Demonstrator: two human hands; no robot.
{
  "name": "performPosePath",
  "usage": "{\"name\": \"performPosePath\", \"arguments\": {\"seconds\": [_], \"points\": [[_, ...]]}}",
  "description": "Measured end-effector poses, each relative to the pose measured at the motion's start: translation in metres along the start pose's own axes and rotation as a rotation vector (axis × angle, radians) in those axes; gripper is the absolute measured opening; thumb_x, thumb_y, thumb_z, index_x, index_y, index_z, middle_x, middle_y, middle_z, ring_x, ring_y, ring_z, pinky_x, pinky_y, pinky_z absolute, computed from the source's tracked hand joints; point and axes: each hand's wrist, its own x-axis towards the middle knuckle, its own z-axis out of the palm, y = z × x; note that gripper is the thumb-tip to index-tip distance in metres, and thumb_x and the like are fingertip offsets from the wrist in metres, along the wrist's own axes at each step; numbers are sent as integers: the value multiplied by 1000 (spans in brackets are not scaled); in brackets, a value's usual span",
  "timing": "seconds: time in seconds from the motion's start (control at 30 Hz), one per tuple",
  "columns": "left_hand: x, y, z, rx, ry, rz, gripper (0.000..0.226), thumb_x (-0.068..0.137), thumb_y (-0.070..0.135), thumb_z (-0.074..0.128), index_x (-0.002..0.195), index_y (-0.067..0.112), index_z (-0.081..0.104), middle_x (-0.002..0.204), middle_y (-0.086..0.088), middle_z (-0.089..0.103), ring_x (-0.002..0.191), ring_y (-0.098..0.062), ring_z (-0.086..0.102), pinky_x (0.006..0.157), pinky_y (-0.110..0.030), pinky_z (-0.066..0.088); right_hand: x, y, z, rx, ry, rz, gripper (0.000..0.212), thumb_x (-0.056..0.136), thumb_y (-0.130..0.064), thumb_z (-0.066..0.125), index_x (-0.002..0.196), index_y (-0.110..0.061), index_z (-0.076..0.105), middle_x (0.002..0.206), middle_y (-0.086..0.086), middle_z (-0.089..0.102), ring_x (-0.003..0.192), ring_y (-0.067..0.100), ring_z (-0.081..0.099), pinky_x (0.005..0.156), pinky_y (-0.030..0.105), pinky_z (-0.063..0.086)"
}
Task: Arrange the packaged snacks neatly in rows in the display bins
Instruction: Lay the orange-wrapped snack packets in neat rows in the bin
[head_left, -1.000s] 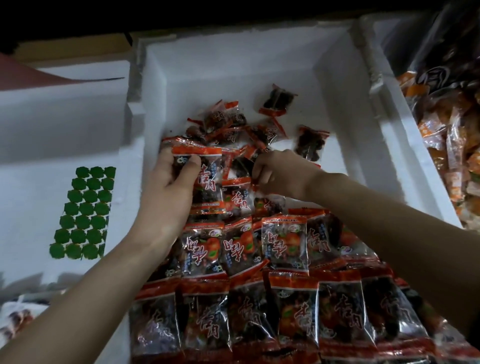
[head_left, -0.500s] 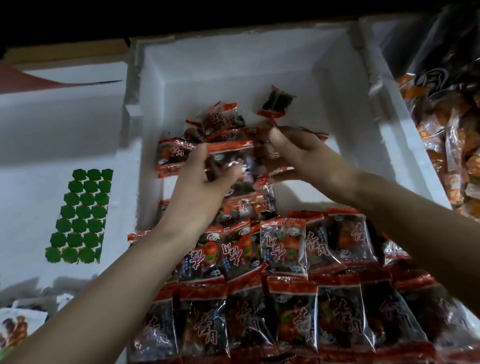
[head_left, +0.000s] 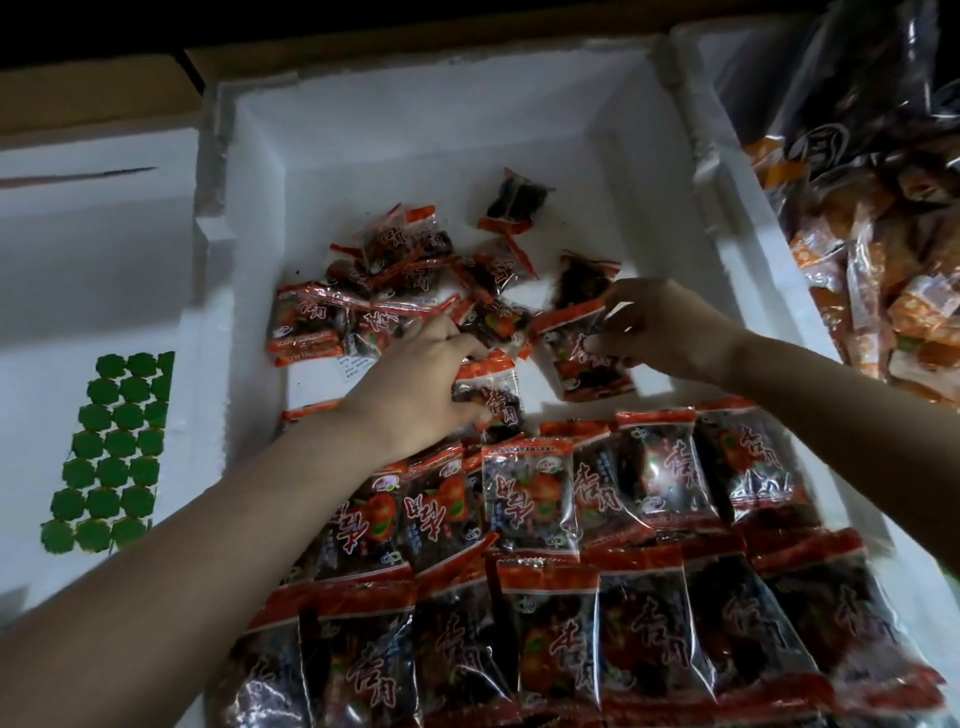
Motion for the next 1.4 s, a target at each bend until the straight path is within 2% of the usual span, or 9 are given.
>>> {"name": "performPosePath", "arguments": {"seconds": [0.1,0.23,0.4,0.7,0.83,0.97,1.07,1.2,1.4], "points": [[4,0,3,19,15,25,59,81,32,72,134,25,47,114,6,36,121,-14,31,95,-24,20,4,-4,7,26,-67,33,14,80,-14,72,86,-8,60,95,19,69,81,27,64,82,41,54],[5,-2,4,63,27,67,58,83,31,70,135,28,45,106,9,30,115,-12,30,88,-20,18,3,-9,12,164,-227,112,16,84,-3,66,98,-2,58,99,22,63,76,28,63,73,37,58],[4,-2,4,40,23,70,57,81,46,67,132,29,47,107,11,31,110,-7,27,92,-22,21,5,-8,16,-41,-241,71,30,86,-12,66,113,-2,59,108,17,64,101,32,61,93,43,48],[9,-1,3,25,-12,34,56,80,40,71,131,28,49,108,10,32,116,-10,28,100,-26,26,4,-6,19,-28,-280,144,27,83,-13,69,106,-6,59,104,13,66,90,26,65,86,40,53],[8,0,3,43,10,52,49,87,42,61,131,26,47,117,6,37,122,-12,30,103,-29,27,3,-9,15,-338,-228,99,39,77,-28,75,108,-11,58,99,5,65,82,20,60,71,30,50],[15,5,-2,-8,174,80,38,91,30,59,126,19,47,127,1,40,125,-15,34,102,-28,30,2,-6,3,-318,33,-18,41,77,-35,74,108,-14,57,103,8,64,85,26,61,79,40,52],[30,10,-7,32,192,112,39,94,26,54,132,20,45,136,2,43,128,-19,34,105,-33,27,16,-3,0,-309,233,-115,38,87,-25,64,120,-11,51,117,15,56,103,35,57,88,44,46],[50,15,-6,200,13,148,49,96,33,49,142,25,34,146,7,38,127,-18,31,103,-33,24,38,-3,5,-362,122,-79,63,88,-28,63,140,-12,33,138,16,42,125,36,39,101,38,34],[68,21,-3,325,-14,80,65,89,34,61,145,21,30,142,-4,37,132,-26,23,109,-40,20,44,-9,5,-437,192,-38,80,73,-37,76,135,-6,37,133,16,43,123,35,37,100,41,36]]}}
